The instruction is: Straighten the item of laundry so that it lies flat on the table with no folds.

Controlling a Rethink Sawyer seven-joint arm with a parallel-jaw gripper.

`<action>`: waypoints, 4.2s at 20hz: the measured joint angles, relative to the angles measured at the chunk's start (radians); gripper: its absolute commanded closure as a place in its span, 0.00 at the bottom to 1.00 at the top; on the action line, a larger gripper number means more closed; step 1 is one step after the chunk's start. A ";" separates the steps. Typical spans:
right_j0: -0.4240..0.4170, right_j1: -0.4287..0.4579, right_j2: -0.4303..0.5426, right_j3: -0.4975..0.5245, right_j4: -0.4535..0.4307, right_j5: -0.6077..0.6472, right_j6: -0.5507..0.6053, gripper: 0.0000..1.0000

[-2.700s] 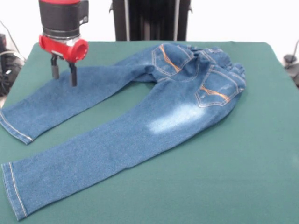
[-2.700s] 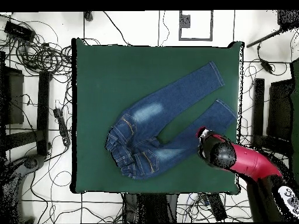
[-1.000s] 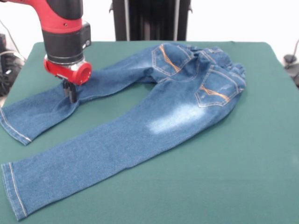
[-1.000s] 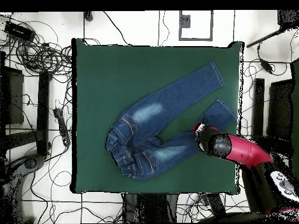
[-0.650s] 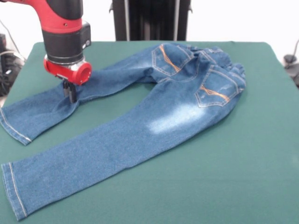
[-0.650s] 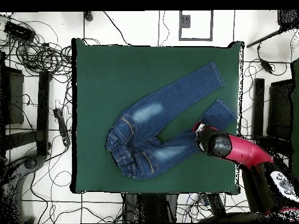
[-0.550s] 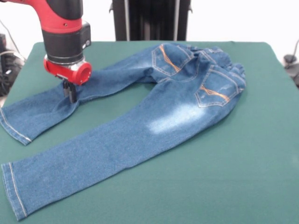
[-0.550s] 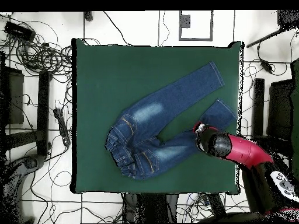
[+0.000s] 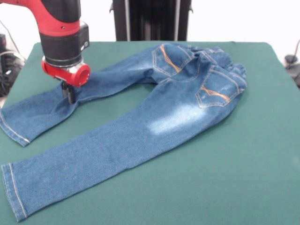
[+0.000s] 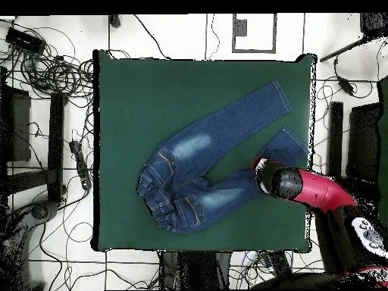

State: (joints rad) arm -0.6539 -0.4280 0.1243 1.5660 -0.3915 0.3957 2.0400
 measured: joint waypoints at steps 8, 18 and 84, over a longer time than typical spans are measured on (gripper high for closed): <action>0.004 0.026 0.014 -0.097 0.000 0.086 0.000 1.00; 0.004 0.046 0.028 -0.158 -0.001 0.129 0.000 1.00; 0.002 -0.251 0.087 0.018 0.005 0.158 0.000 0.00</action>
State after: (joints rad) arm -0.6524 -0.6794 0.2118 1.5837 -0.3869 0.5536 2.0400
